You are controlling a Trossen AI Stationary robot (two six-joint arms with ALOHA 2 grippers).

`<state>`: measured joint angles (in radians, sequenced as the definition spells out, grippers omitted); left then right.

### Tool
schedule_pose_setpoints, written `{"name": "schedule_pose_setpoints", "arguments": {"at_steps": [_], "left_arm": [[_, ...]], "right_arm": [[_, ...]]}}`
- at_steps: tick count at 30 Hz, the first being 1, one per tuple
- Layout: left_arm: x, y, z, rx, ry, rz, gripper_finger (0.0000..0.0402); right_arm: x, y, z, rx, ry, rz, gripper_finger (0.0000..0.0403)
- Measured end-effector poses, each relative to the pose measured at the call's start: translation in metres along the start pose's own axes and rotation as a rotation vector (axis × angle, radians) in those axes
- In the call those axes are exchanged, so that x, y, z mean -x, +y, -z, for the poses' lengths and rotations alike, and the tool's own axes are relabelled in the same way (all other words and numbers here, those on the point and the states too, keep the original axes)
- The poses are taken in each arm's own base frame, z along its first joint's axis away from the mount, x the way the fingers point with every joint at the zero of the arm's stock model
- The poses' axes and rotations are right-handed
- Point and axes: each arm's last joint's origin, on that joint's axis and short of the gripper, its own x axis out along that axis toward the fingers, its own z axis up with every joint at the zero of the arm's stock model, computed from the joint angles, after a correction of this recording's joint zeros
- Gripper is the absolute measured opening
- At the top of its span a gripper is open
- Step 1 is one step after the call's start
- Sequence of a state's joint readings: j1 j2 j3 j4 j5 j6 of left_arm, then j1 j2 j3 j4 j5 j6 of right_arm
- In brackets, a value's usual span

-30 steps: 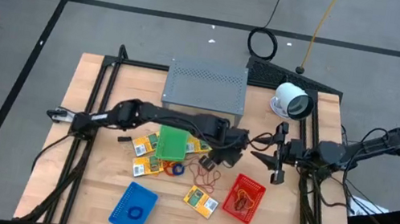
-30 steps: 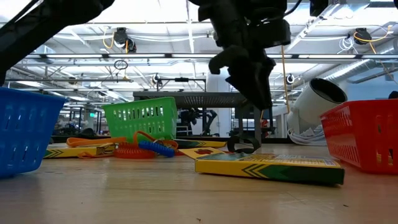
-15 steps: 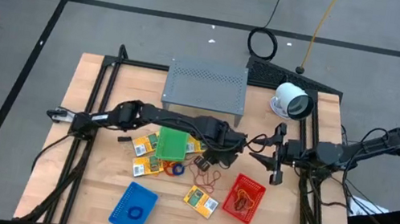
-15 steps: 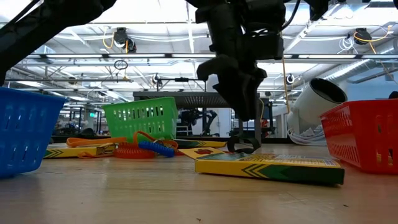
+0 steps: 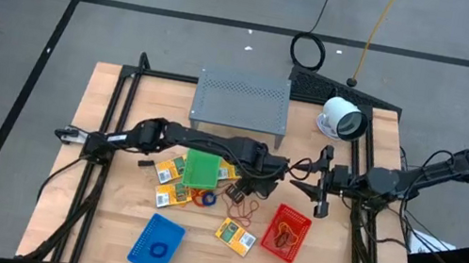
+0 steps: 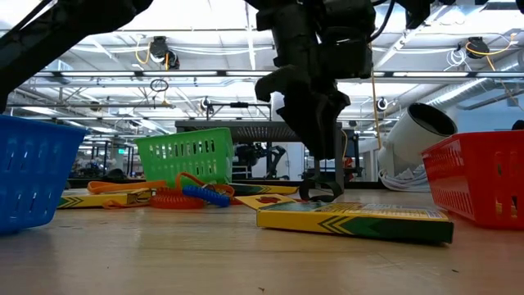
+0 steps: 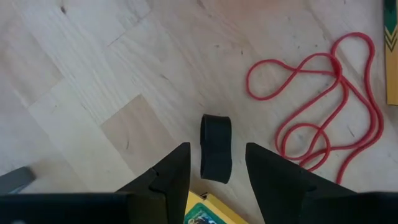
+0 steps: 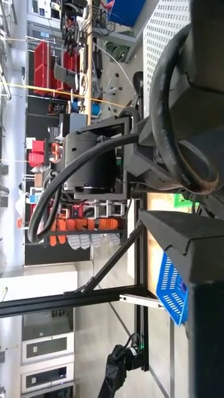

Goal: Pick & Place Office Desk Supplies
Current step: Put the black rubber band into the red bin

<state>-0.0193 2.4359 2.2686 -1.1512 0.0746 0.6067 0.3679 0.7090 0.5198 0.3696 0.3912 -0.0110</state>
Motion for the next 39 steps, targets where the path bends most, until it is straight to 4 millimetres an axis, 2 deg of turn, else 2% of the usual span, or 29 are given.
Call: {"name": "schedule_pose_setpoints", "arguments": {"at_steps": [11, 15, 23, 27, 31, 39], "left_arm": [[-0.038, 0.001, 0.005, 0.033, 0.058, 0.038, 0.0161], [-0.045, 0.002, 0.007, 0.041, 0.072, 0.046, 0.0161], [-0.046, 0.004, 0.011, 0.041, 0.110, 0.023, 0.0157], [-0.046, 0.005, 0.011, 0.030, 0.130, -0.005, 0.0112], [-0.046, 0.005, 0.011, 0.049, 0.123, -0.011, 0.0022], [-0.043, 0.007, 0.009, 0.110, 0.103, -0.027, 0.0007]], "right_arm": [[0.000, 0.000, 0.003, -0.010, 0.027, -0.001, 0.0171], [-0.002, 0.001, 0.005, -0.014, 0.039, 0.000, 0.0171], [-0.005, 0.002, 0.009, -0.005, 0.056, 0.001, 0.0171], [-0.005, 0.002, 0.008, -0.005, 0.055, 0.001, 0.0171], [-0.005, 0.002, 0.008, -0.003, 0.046, 0.006, 0.0171], [0.001, -0.001, -0.006, 0.053, -0.064, 0.032, 0.0171]]}}
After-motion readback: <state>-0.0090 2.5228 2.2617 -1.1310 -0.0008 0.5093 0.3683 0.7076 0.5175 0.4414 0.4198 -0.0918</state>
